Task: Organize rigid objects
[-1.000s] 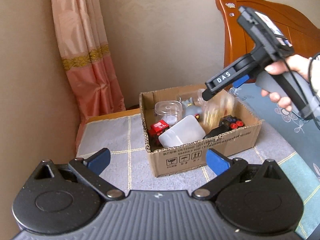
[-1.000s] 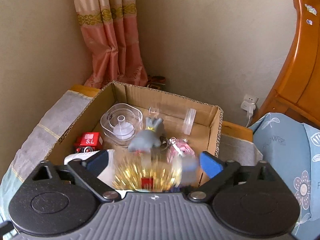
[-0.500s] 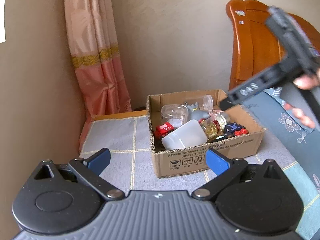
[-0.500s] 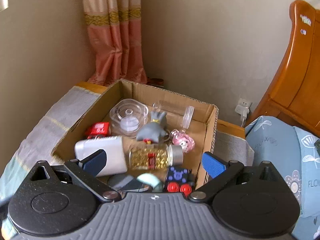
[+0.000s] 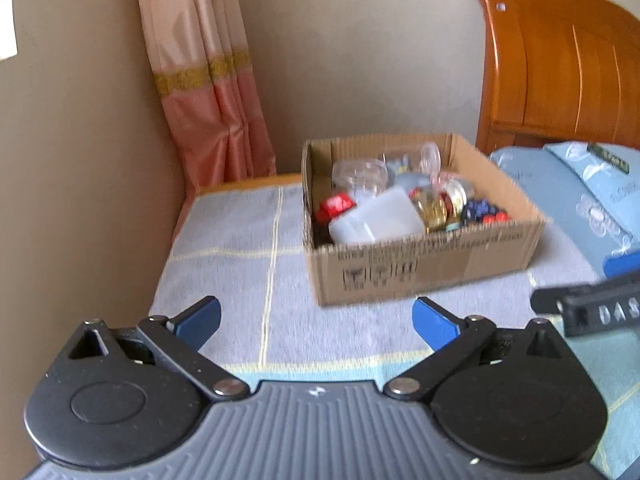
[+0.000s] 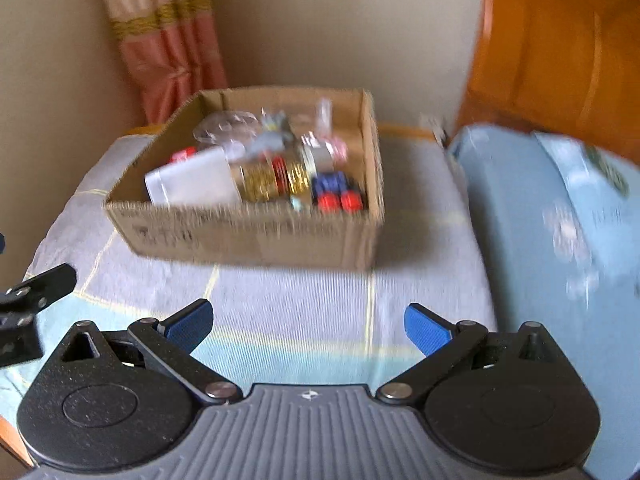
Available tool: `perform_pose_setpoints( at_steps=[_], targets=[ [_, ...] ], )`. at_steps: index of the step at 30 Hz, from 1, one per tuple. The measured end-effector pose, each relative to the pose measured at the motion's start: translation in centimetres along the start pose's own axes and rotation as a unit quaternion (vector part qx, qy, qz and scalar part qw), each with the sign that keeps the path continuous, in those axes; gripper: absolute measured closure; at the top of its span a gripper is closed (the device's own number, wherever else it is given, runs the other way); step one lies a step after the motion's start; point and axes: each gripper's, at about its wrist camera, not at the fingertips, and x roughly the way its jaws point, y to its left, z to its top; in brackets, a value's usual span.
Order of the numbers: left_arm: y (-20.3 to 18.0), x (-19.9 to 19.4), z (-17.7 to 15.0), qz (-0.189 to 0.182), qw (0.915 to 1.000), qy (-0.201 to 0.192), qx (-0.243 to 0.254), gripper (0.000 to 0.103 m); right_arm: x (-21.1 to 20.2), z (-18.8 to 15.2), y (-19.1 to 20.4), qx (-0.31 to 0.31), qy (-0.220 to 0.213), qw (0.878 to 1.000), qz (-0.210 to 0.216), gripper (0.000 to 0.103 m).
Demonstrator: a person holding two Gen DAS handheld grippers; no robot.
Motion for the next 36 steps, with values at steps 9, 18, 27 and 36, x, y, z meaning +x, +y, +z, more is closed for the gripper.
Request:
perform_pose_setpoints(
  at_steps=[9,18,27,36],
  targets=[
    [-0.6,-2.0,-0.4,-0.007,0.9994,0.031,-0.014,0.002,-4.7,-2.7,0.4,0.012,-0.036,0.999,-0.017,0.0],
    [-1.0,-5.0,0.7,0.01,0.9999,0.006,-0.001,0.001,-7.3,-2.4,0.2,0.02,-0.071,0.997,-0.02,0.0],
    [-1.3,-5.2,1.1,0.024,0.9997,-0.001,0.001,0.001,-7.2,-2.4,0.3,0.026,-0.072,0.997,-0.017,0.0],
    [-1.6,-5.2,1.2,0.026,0.9997,-0.004,-0.003,0.001,-7.2,-2.3,0.3,0.026,-0.074,0.997,-0.016,0.0]
  ],
)
